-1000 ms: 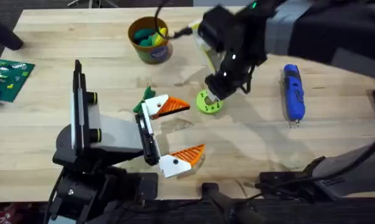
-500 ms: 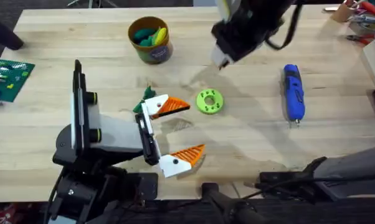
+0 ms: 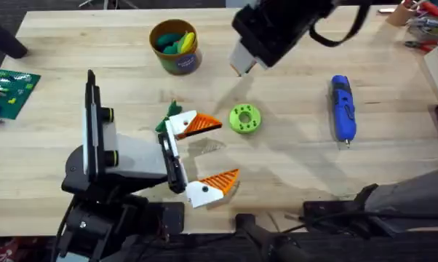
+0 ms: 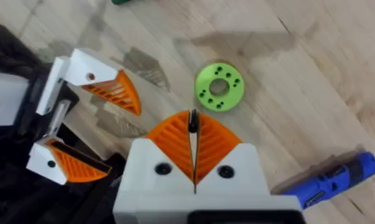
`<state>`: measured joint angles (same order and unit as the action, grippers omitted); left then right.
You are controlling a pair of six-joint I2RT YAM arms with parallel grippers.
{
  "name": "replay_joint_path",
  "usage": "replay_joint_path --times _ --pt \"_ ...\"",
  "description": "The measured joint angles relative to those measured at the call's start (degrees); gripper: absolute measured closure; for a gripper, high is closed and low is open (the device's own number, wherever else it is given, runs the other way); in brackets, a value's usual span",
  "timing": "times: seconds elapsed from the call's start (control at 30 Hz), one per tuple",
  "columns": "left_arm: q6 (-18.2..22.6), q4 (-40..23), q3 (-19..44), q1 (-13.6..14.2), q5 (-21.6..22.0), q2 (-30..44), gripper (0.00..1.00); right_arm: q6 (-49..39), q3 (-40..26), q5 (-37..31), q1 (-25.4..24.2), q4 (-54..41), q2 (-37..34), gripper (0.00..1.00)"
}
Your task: Pick up the gripper from the table and insert it into the empty holder that is missing its gripper. Then pick up a screw, insert it into the mounting hole, and use the screwdriver to tighten it. Finally, clean up the table by picking up the vegetable and placing it into the bucket.
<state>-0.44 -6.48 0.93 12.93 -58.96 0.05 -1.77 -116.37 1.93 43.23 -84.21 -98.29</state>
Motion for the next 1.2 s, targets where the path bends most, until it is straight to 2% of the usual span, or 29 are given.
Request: replay_joint_path --times 0.3,0.73,1.2 --pt "-0.01 0.00 0.00 0.00 0.00 0.00 0.014 -7.32 -7.28 2.28 3.74 -2.06 -6.18 0.995" --pt "-0.01 0.00 0.00 0.00 0.00 0.00 0.013 -21.08 -7.99 3.50 12.17 2.30 -6.78 0.995" --pt "-0.01 0.00 0.00 0.00 0.00 0.00 0.014 -22.33 -8.10 3.50 12.97 0.59 -9.26 0.995"
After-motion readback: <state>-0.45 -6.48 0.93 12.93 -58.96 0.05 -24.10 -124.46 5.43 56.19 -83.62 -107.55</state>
